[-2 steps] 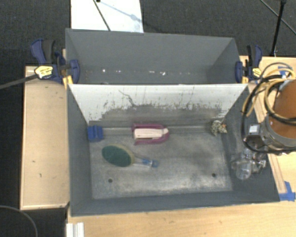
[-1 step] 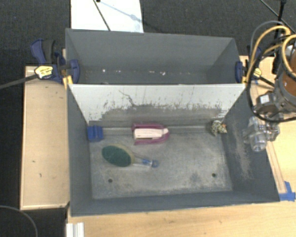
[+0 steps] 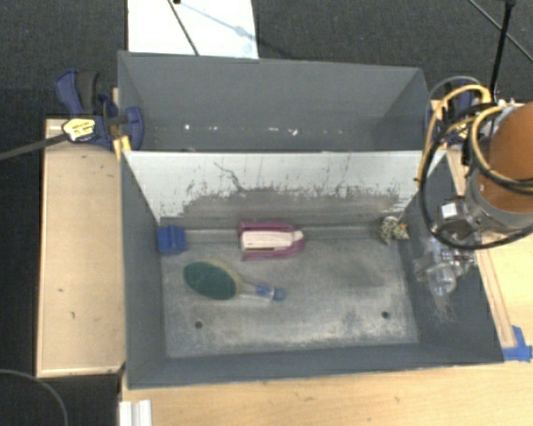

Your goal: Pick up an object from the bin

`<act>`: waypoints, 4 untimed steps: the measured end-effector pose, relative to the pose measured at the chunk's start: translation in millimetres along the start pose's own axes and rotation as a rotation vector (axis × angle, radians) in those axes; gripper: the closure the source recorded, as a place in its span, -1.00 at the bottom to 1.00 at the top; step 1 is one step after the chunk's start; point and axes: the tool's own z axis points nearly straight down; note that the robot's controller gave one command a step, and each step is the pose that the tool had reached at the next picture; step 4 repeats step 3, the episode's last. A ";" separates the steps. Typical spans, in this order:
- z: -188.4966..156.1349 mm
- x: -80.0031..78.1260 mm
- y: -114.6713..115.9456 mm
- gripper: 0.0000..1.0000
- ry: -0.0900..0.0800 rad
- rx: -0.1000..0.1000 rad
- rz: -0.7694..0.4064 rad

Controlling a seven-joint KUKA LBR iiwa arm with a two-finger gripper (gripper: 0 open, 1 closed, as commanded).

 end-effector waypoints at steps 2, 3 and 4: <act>-0.2 2.3 -38.6 1.00 0.001 0.010 -0.179; -27.6 -50.1 -55.0 1.00 -0.001 0.012 -0.082; -27.6 -50.1 -55.0 1.00 -0.001 0.012 -0.082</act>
Offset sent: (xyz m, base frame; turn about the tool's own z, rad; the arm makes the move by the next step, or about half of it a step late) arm -0.0236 -0.0193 0.0032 0.0040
